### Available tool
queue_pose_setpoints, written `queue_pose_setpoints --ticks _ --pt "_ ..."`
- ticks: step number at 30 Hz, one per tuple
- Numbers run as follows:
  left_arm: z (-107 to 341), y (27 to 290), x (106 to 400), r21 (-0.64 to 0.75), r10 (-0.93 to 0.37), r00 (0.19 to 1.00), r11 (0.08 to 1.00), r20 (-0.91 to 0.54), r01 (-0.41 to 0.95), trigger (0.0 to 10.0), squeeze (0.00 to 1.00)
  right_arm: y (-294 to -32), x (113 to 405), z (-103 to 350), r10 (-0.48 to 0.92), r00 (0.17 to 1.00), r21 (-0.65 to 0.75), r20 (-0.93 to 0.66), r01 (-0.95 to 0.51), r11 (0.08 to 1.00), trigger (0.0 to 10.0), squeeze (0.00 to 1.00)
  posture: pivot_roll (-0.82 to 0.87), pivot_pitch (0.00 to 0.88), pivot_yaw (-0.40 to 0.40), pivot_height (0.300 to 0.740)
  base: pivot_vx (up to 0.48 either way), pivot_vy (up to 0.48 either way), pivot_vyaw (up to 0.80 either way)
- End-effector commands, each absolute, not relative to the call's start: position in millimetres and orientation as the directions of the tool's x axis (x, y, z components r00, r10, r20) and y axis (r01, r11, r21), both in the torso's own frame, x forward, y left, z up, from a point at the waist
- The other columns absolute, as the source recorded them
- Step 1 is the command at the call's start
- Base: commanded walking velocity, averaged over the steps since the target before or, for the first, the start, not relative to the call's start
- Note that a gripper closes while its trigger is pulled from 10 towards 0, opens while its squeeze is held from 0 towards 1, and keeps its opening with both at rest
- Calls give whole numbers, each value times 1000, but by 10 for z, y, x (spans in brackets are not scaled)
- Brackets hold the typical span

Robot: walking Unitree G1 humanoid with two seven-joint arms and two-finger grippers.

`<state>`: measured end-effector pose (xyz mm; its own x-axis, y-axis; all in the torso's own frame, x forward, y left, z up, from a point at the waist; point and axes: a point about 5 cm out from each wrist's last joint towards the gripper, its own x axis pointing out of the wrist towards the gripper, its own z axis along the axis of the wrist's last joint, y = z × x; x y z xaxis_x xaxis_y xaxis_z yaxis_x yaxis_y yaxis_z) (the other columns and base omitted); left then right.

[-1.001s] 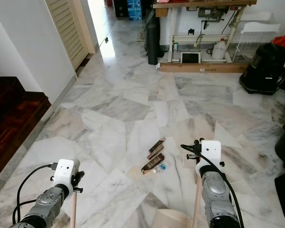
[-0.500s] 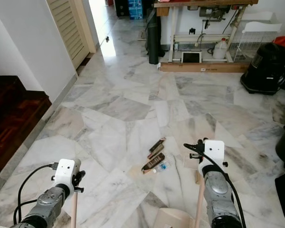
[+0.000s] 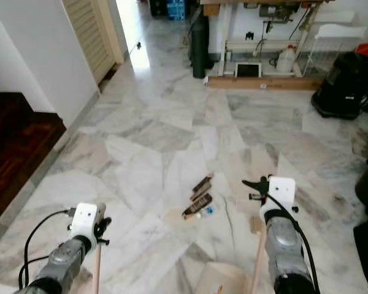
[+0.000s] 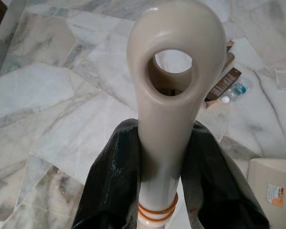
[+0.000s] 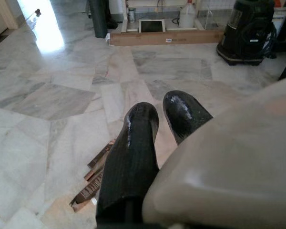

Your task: Sweep floor

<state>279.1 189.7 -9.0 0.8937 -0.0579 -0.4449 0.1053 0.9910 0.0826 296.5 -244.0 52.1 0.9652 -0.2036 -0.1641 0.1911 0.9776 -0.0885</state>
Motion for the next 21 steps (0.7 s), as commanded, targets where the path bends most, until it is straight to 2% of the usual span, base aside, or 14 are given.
queue_pose_setpoints --ticks 1,11,21 --pt "-281 1924 2595 32 -41 847 997 -531 69 10000 0 -2433 2981 552 -182 972 -121 -150 164 979 10000 0 -203 0 51 740 -300 0 0" --pt "-297 1803 2599 -2 -39 850 999 -526 45 10000 0 -2489 3034 625 -155 977 -148 -147 133 980 10000 0 -200 0 -18 740 -299 0 0" --pt "-323 1799 2567 -10 -25 847 1000 -531 23 10000 0 -2477 3057 654 -127 981 -180 -150 99 979 10000 0 -203 0 -24 740 -328 0 0"
